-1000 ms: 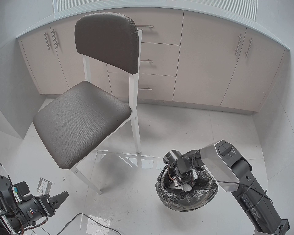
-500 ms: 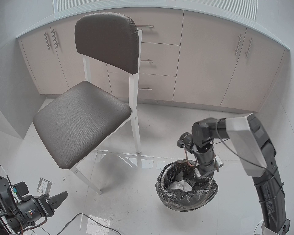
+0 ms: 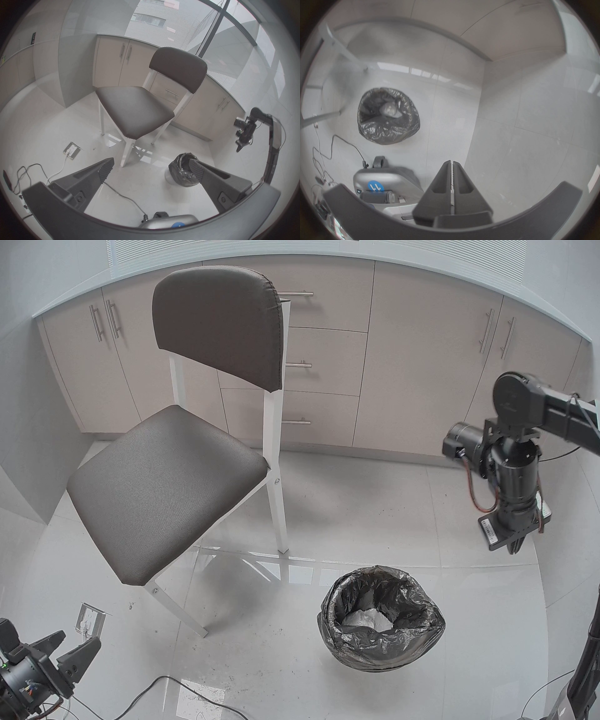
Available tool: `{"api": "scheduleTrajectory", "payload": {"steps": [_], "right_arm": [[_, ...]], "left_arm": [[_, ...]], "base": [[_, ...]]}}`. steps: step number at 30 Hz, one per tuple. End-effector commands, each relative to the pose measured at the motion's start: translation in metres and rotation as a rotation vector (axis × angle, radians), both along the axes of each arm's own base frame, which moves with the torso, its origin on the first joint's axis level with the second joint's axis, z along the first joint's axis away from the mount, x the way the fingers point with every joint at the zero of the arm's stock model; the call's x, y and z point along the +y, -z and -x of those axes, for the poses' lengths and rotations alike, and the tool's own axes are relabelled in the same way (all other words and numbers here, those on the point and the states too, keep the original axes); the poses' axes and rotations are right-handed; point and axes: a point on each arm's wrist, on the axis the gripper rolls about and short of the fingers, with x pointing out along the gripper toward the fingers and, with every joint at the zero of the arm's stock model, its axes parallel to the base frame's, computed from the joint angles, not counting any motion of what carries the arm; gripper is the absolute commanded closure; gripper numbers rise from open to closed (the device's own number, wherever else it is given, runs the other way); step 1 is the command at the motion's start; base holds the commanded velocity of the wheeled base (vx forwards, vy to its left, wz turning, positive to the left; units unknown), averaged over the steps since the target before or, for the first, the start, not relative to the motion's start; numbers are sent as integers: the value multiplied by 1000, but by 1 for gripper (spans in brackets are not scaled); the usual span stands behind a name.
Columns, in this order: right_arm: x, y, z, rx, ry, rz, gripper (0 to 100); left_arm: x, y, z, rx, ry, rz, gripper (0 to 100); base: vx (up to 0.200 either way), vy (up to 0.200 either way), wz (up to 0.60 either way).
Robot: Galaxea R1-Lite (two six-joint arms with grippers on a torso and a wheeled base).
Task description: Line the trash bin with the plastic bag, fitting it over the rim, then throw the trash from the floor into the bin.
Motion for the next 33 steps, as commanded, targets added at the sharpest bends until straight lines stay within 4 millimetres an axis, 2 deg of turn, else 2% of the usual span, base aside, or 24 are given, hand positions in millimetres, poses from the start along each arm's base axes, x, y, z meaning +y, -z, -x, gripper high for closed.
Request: {"api": "scheduleTrajectory", "payload": {"steps": [1,2,5,13,15,16,20,25,26,27,29,32,33], "right_arm": [[-39,-91,75,-324,108,-79,100],[-41,-101,88,-381,137,-111,100],[-44,-114,106,-468,190,-165,100],[-62,-141,151,-622,253,-265,100],[-65,-145,160,-647,254,-286,100],[-69,-151,173,-679,248,-312,100],[-83,-165,211,-766,215,-377,100],[-108,-176,260,-874,183,-438,100],[-108,-176,260,-874,183,-438,100],[-119,-178,283,-926,168,-463,100],[-129,-179,302,-968,157,-481,100],[-139,-179,323,-1028,154,-496,100],[-139,-179,323,-1028,154,-496,100]], "left_arm": [[25,-35,82,-193,-63,-32,0],[26,-29,87,-177,-71,-39,0],[24,-14,88,-168,-99,-70,0],[11,-7,85,-106,-314,-140,0],[9,1,84,-93,-353,-160,0],[8,13,84,-81,-374,-194,0],[9,34,74,-38,-336,-269,0],[11,42,59,-190,-328,-351,0],[11,42,59,-190,-328,-351,0],[11,45,55,-283,-310,-372,0],[11,46,55,-301,-268,-362,0],[11,49,59,-348,-166,-356,0],[11,49,59,-348,-166,-356,0]], "base": [[0,0,0],[0,0,0],[0,0,0],[0,0,0],[0,0,0],[0,0,0],[0,0,0],[0,0,0],[0,0,0],[0,0,0],[0,0,0],[0,0,0],[0,0,0]]}}
